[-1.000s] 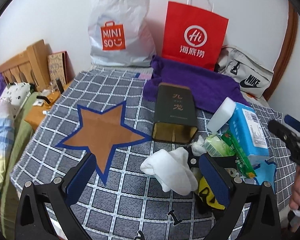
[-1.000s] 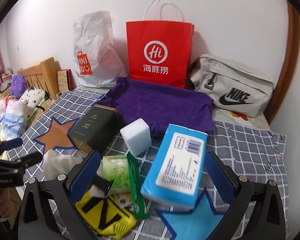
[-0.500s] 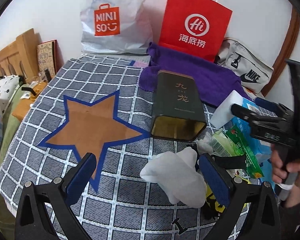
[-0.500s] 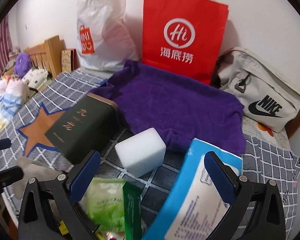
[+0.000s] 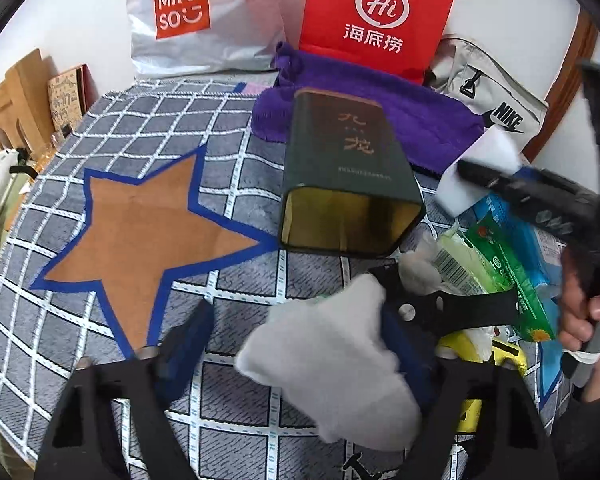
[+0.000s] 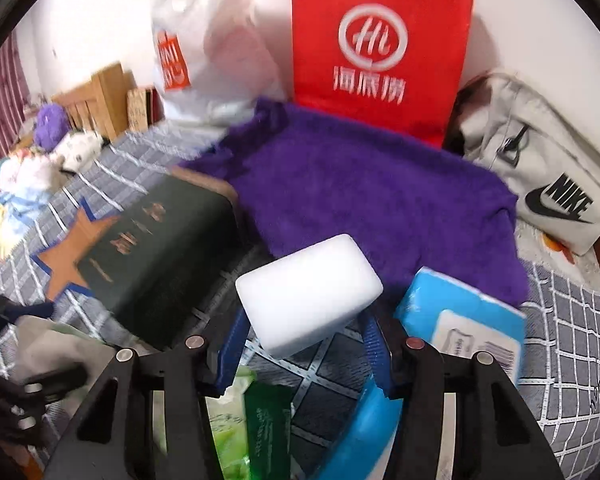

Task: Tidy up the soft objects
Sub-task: 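Grasp the white cotton gloves with the left tool while the right tool grasps the white foam block, then carry gloves and foam block onto the purple towel and open both tools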

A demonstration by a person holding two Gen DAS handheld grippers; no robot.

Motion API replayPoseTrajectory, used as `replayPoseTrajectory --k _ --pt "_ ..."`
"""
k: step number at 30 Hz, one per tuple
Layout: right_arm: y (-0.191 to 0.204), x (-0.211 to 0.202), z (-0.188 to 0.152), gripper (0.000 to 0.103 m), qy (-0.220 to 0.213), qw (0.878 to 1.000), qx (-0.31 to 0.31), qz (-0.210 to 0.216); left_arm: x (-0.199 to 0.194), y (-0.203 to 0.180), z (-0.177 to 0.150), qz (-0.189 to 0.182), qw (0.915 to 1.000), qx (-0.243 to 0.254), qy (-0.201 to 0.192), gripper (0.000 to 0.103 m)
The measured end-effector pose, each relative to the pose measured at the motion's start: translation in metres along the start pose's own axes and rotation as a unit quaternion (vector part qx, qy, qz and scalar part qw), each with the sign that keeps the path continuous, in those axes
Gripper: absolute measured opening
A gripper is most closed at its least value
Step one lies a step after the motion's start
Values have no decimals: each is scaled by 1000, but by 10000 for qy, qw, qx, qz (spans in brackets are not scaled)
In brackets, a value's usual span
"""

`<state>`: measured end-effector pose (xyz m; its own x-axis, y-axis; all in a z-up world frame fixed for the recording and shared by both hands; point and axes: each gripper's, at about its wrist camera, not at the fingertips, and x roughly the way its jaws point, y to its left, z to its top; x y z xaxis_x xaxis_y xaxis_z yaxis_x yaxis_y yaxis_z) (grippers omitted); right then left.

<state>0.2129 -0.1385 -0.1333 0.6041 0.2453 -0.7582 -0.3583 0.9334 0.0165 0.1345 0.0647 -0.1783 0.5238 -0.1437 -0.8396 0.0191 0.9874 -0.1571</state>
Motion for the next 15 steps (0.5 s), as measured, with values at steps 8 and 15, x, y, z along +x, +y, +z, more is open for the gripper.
replayPoseTrajectory --k 8,15 --pt "-17 -87 -21 53 -501 9980 274 -287 -10 0 -3 -116 9998 -1 -179 28" --pt "-24 -153 -78 53 -307 9987 358 -178 -35 0 -6 56 9991 -20 -424 22"
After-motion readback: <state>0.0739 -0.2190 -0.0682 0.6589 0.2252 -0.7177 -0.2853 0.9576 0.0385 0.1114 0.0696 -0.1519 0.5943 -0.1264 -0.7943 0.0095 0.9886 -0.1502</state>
